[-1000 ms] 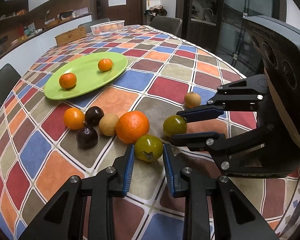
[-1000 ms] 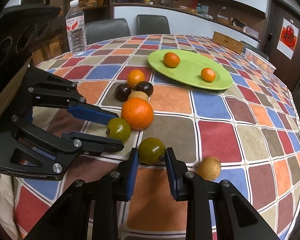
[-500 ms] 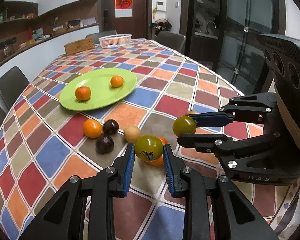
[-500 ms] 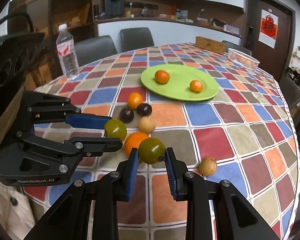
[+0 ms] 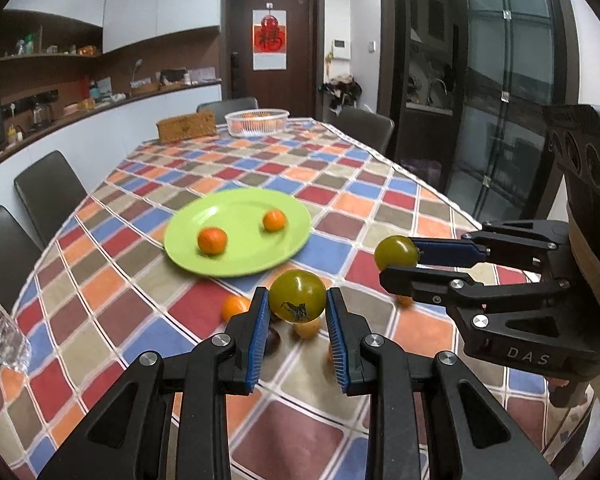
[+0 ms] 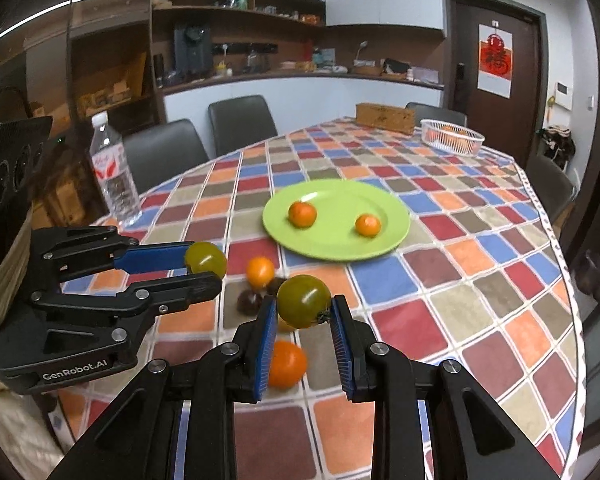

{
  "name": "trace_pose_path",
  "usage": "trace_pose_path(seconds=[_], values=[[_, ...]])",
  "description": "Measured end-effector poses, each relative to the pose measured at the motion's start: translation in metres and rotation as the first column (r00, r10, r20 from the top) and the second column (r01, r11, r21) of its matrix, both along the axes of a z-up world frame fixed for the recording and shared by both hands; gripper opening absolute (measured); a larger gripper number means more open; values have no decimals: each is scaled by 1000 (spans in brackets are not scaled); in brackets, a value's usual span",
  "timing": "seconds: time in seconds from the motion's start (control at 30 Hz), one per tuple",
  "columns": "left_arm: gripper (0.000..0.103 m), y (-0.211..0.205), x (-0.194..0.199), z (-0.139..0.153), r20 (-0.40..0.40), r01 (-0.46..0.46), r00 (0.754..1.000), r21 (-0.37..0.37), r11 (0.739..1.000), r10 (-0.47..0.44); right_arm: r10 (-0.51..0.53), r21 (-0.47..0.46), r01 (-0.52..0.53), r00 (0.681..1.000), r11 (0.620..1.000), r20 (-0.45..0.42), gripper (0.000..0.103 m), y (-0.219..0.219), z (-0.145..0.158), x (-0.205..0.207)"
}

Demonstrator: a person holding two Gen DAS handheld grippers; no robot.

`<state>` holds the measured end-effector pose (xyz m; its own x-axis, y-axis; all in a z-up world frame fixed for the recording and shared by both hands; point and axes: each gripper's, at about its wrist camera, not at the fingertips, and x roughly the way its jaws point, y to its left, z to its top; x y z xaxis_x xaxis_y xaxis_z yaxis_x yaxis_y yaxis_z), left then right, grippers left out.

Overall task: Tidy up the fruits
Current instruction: 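Carry both green-yellow tomatoes onto the green plate and open both tools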

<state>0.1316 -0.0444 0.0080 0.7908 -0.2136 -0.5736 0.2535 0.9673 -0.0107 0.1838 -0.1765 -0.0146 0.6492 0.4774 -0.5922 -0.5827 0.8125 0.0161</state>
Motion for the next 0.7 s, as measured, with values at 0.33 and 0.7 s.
trace_pose_path(seconds=[0.33,0.7], values=[[29,17,19,22,55,-13,998,0,1000,12,-29,16,28,999,999,31,28,19,22,16],[28,38,62,29,30,-14,999,-33,999,15,-76,30,77,997,997,-22,28,40,26,58]])
